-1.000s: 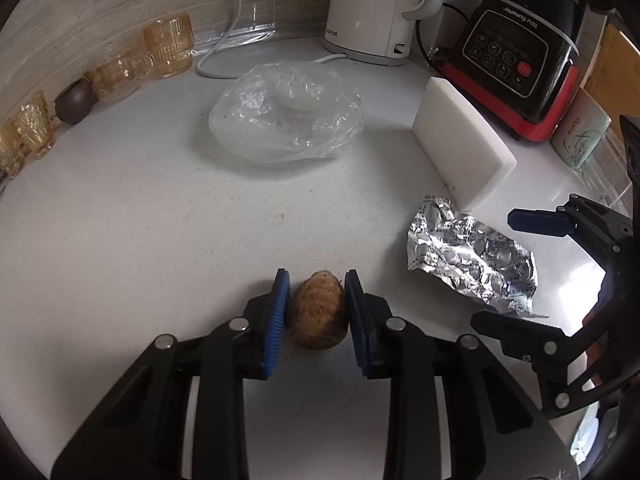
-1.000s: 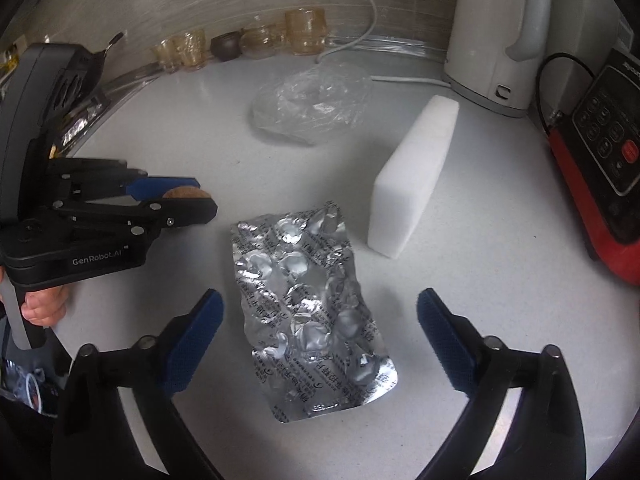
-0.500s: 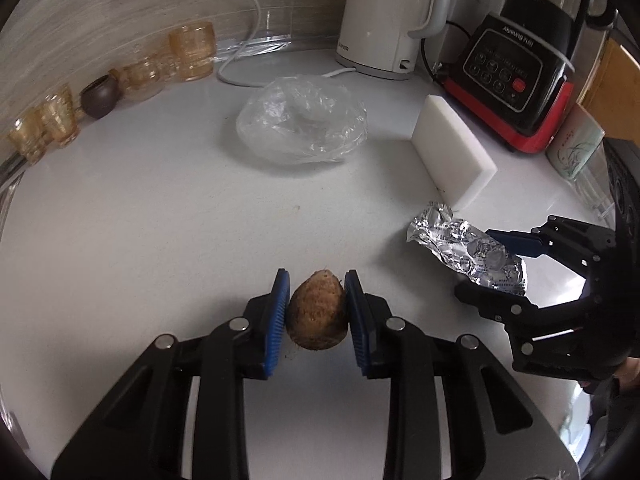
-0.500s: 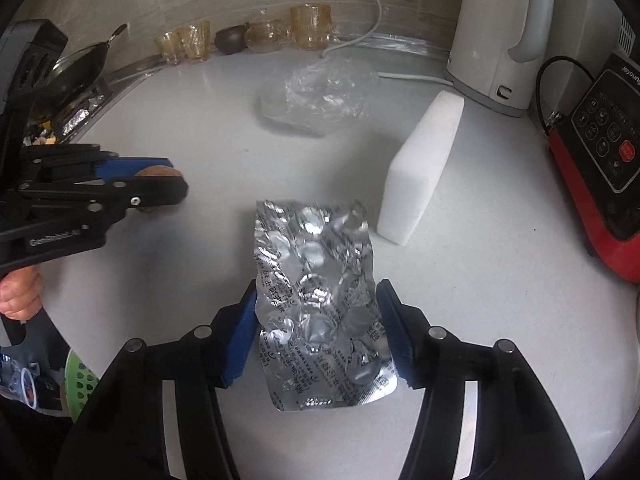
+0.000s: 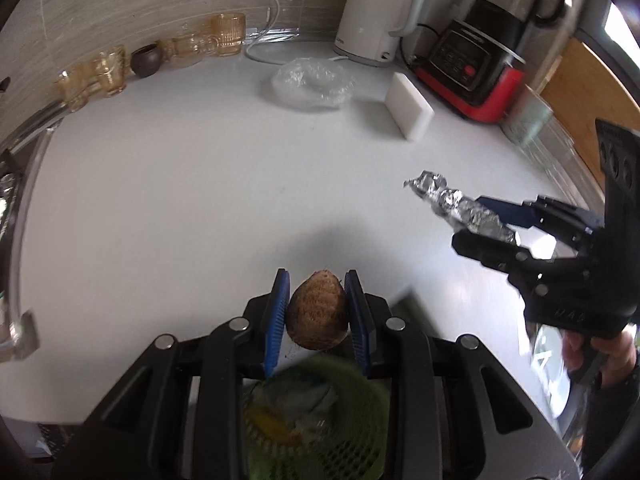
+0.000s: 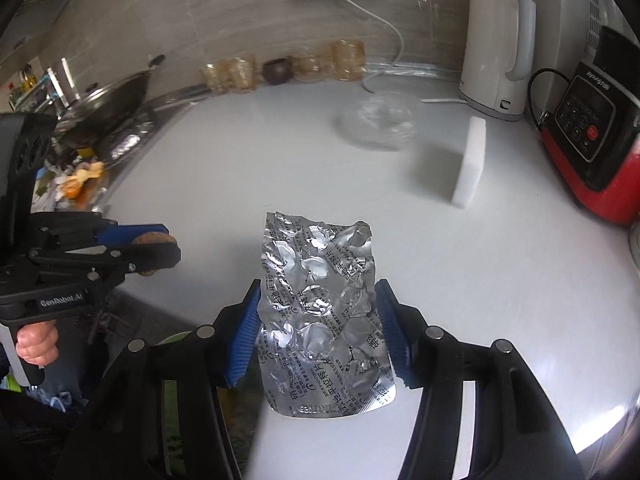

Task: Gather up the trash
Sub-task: 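Carry the walnut and foil pack to the green basket and release them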

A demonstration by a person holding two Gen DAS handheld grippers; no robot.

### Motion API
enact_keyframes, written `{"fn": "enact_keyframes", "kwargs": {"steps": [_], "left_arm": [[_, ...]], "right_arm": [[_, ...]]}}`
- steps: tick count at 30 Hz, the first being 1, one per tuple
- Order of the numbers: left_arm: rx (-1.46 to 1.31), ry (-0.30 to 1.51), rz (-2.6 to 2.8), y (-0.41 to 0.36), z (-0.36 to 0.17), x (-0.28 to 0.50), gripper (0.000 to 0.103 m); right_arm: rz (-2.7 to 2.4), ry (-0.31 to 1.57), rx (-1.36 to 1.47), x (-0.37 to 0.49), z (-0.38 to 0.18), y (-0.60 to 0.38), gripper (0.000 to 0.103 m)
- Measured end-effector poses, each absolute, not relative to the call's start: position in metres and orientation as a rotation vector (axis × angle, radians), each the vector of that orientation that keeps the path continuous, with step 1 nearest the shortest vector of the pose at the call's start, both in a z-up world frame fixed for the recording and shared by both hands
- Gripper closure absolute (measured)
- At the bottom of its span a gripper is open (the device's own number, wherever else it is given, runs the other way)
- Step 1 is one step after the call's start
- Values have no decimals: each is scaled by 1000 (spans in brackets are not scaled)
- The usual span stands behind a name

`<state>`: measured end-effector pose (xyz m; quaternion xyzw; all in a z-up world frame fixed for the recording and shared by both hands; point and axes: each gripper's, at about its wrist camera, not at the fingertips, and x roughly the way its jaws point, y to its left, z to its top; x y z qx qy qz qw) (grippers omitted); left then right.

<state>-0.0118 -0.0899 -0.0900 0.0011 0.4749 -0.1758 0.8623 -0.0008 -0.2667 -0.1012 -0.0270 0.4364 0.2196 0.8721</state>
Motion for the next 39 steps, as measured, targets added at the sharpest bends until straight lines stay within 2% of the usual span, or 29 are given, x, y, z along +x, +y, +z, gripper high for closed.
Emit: {"fn": "enact_keyframes", "kwargs": {"steps": [11,24,27,30,32,39], "left_arm": [[5,1035,-399,-19,-93,-100,75],[10,1057,-388,19,-97,-140,75],[14,1062,-389,21,-98,-142,75],[21,1067,-393,20,-98,-141,75],[31,1066,-392,19,-98,-141,75],[82,1084,-397,6,-105,-137,75]], "right_arm": [[411,960,13,-123,-107,-190,47],[355,996,-68,-146,-134,-138,45],[352,1050,-92,-143,-150,-131,39],[322,1071,-98,-142,-158,-129,28],[298,1060,-84,-143,-154,-133,20],[187,975,-27,-147,-116,-159,8]]}}
